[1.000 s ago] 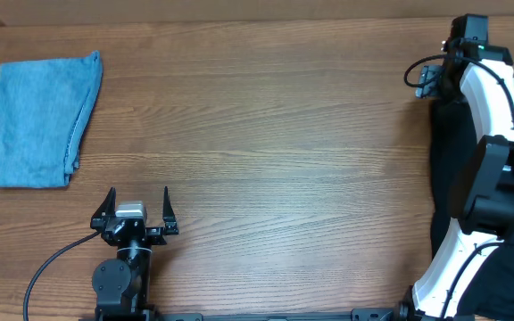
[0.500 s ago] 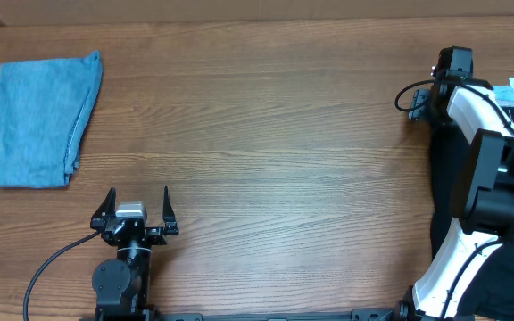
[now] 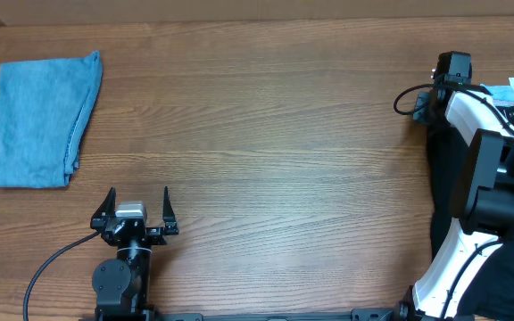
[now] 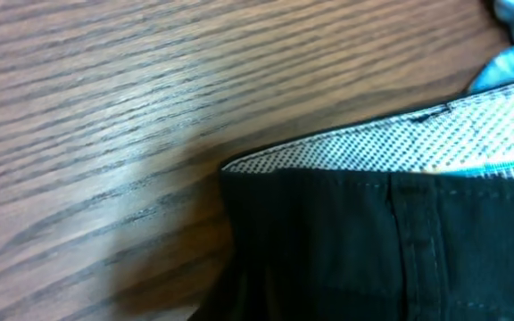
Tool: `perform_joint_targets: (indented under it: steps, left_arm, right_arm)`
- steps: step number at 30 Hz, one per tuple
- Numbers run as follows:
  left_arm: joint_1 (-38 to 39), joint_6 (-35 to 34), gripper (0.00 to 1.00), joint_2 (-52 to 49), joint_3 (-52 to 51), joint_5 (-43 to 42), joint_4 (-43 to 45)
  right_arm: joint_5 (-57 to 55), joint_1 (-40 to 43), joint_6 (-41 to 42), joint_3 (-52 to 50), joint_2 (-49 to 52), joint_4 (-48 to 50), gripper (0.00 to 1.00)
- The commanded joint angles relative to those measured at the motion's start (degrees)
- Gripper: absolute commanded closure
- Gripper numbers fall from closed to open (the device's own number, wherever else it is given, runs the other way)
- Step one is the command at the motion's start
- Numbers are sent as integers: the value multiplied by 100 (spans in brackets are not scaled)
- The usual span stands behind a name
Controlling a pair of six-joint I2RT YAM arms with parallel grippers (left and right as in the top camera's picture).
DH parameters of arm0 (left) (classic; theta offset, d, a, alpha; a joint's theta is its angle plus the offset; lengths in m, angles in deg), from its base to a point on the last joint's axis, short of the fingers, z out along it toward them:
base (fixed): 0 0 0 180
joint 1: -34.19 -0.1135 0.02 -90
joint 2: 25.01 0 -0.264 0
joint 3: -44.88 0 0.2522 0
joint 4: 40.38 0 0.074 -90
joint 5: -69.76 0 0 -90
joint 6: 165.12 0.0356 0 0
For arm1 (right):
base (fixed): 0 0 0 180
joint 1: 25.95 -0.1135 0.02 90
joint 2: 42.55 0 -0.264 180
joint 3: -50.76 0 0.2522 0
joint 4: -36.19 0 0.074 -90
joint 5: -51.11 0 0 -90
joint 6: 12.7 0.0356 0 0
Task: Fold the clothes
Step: 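Reach the right gripper to the black shorts' waistband and grasp it, then drag the black shorts with the right gripper to the table center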
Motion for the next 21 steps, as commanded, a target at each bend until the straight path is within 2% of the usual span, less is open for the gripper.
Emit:
perform_joint_targets:
  steps: [1, 7, 13, 17, 21]
  left_arm:
    - [37, 90, 0, 57, -22, -50, 20]
    - [37, 90, 0, 57, -22, -50, 20]
    - [37, 90, 0, 57, -22, -50, 20]
    - [37, 90, 0, 57, -22, -50, 20]
    - [37, 90, 0, 57, -22, -50, 20]
  right_arm:
    - [63, 37, 9, 354, -44, -227, 96]
    - [66, 37, 9, 1130, -675, -992, 96]
    - [111, -31, 11, 1163, -2033, -1145, 96]
    - [787, -470, 11, 1165, -2774, -1165, 96]
    - [2208, -1513, 146, 1165, -2809, -739, 96]
